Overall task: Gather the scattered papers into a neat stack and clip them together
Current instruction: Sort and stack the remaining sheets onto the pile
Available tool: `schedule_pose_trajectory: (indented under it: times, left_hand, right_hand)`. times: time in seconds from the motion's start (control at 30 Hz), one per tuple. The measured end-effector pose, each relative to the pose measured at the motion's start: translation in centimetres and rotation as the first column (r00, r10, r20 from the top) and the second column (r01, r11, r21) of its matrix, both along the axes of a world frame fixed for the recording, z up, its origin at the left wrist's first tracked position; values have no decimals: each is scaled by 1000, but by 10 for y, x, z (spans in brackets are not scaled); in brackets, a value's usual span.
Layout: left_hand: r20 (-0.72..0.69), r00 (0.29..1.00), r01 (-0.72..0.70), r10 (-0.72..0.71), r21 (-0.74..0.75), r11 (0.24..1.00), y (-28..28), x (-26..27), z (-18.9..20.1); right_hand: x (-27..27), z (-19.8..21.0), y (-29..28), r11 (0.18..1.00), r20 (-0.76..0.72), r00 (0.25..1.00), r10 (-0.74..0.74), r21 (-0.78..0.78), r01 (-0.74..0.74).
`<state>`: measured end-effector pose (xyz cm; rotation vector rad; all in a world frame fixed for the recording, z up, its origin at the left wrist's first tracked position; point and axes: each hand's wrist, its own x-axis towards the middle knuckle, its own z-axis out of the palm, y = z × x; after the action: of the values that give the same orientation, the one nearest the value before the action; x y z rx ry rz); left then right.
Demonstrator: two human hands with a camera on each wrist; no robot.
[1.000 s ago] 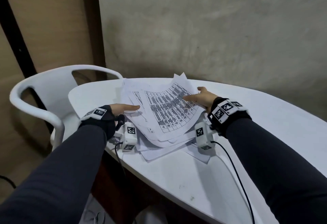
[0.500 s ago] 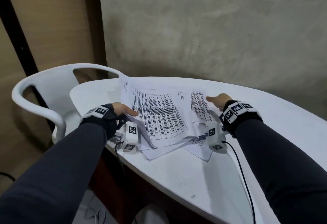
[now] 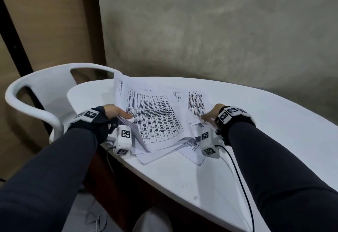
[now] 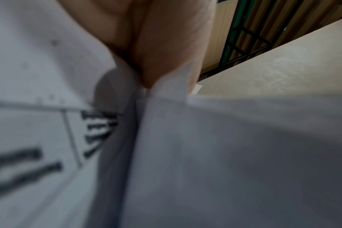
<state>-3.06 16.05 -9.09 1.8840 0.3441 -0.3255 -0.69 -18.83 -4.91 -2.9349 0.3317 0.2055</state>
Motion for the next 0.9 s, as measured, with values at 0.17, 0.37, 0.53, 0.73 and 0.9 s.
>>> schedule_pose_trajectory:
  times: [0.17,0.37,0.53,0.73,0.9]
  left_hand:
    - [18,999,-30,30,9,1000,-12,-12,10]
    - [15,999,-46,46,6,999,-13,-12,10]
    - [21,999,-43,42,24,999,-11,-13,9]
    - [14,1000,-24,24,41,999,2,4,-6]
    - [-8,1000,-8,8,69,998,6,8,-9]
  right_hand:
    - [-2,-14,-1,996,-15,1000,24,81,-23]
    - [-3,-12,22,949,72,997,-25,314,1]
    - [0,4,12,865,232,947,-222,495,82]
    - [-21,13,-21,873,-34,980,-197,449,191]
    - [-20,13,-18,967,-105,994,-14,251,40]
